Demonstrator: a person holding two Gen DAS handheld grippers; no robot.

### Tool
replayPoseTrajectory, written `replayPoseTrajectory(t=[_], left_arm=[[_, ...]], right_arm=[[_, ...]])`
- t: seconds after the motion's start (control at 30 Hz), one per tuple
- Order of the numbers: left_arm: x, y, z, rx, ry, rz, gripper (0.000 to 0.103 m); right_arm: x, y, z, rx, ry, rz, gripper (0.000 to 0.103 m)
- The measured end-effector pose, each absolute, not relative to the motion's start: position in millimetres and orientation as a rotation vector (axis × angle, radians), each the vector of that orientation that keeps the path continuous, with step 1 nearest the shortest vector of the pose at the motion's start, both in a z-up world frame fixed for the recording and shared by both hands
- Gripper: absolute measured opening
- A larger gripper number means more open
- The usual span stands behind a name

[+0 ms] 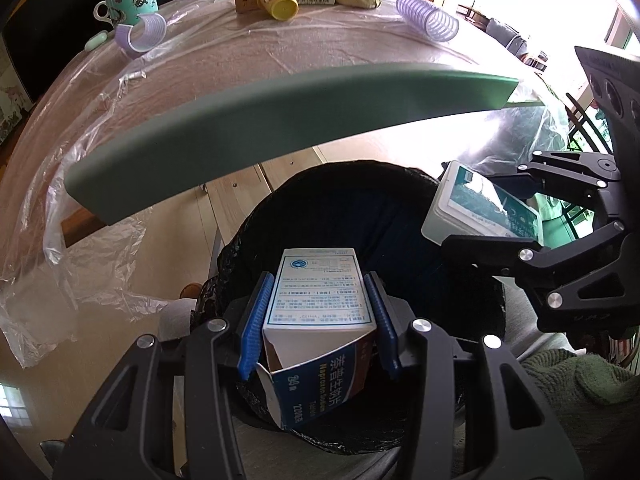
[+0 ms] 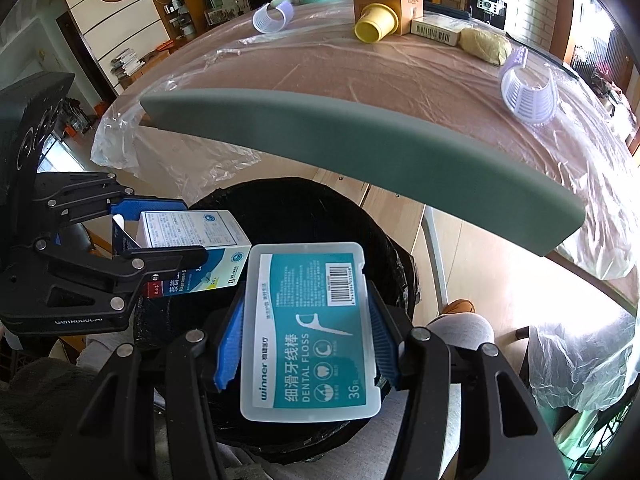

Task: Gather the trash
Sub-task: 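Lower the floss case with the right gripper over the bin beside the medicine box, then open both grippers over the bin and swing them back toward the table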

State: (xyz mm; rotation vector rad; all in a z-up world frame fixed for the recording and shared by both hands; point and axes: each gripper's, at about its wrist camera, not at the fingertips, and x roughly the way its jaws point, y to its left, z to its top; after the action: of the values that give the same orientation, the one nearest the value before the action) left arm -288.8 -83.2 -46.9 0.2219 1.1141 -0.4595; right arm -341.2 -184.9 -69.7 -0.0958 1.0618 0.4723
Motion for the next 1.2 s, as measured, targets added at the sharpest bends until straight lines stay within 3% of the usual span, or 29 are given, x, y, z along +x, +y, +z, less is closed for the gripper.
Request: replayPoseTrajectory(t=[1.2], left_arm=[[-279,-95,-71,0.262,1.159,-0.438,0.047]], right_arm=[[-334,-174,-94,-0.133,1.104,0.423,0.054]])
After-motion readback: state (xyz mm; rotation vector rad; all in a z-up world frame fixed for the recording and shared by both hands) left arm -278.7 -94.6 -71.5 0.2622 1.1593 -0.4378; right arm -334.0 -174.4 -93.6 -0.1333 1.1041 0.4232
